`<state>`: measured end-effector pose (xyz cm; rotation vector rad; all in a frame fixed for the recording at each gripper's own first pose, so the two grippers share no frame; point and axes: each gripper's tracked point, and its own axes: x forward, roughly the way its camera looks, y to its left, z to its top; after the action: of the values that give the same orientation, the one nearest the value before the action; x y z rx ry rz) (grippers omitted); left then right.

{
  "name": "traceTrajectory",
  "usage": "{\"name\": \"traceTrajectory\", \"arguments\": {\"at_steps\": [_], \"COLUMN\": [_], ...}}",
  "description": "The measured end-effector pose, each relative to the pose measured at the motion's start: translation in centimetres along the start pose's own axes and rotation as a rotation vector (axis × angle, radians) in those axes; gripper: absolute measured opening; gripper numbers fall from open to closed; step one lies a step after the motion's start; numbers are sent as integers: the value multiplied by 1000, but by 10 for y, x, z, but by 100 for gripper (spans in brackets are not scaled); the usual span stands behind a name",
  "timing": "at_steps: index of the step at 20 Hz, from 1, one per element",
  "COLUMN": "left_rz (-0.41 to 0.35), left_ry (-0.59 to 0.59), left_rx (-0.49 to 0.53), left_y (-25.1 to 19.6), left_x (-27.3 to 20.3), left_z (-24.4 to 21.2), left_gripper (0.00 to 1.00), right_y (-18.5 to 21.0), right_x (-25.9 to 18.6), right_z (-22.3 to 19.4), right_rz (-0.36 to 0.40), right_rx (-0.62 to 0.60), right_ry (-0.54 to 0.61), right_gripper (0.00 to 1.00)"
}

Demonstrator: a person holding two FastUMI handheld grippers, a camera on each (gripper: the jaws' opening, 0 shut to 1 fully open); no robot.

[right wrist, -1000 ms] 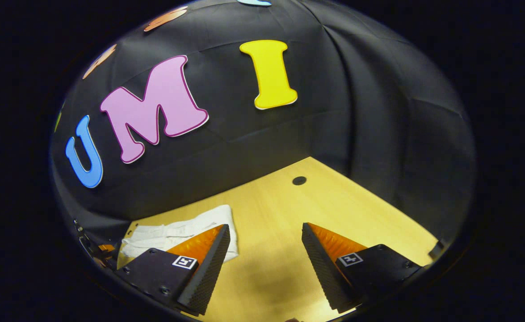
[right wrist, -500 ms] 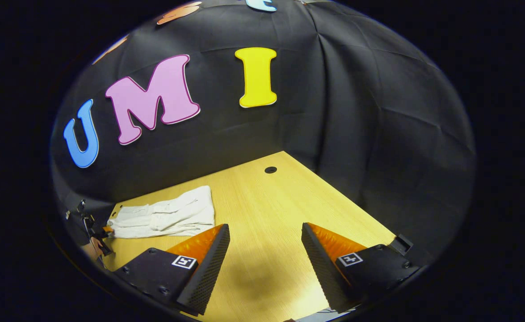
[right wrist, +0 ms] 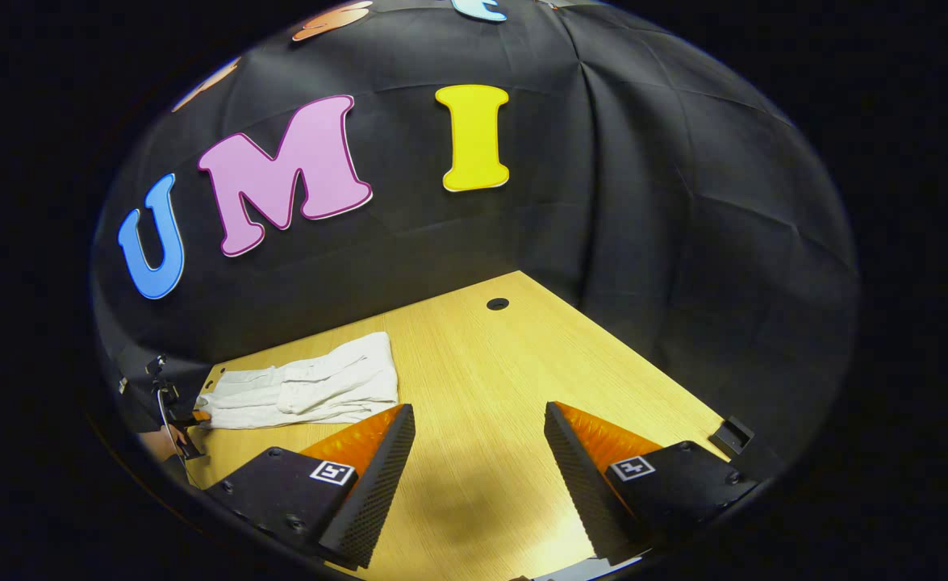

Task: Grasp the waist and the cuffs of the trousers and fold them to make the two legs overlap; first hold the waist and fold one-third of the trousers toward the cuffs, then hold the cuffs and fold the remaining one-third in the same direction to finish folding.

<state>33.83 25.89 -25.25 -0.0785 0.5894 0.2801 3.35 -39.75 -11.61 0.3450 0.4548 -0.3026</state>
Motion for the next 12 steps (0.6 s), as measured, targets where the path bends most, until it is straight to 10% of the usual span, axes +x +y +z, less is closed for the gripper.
{"name": "traceTrajectory", "arguments": {"at_steps": [6,12], "left_rz": [-36,-87], "left_ry": [14,58], "left_rx": [138,85], "left_y": [-19,-35], "left_x": [-4,-19], "left_z": [-5,-10], "left_gripper": [21,6], "right_y": [0,-4], "right_x": [-7,-9], "right_z": [1,-4], "right_rz": [4,6], "right_rx": [-29,-24], "right_ry": [-5,-2], "right_gripper": [98,98]}}
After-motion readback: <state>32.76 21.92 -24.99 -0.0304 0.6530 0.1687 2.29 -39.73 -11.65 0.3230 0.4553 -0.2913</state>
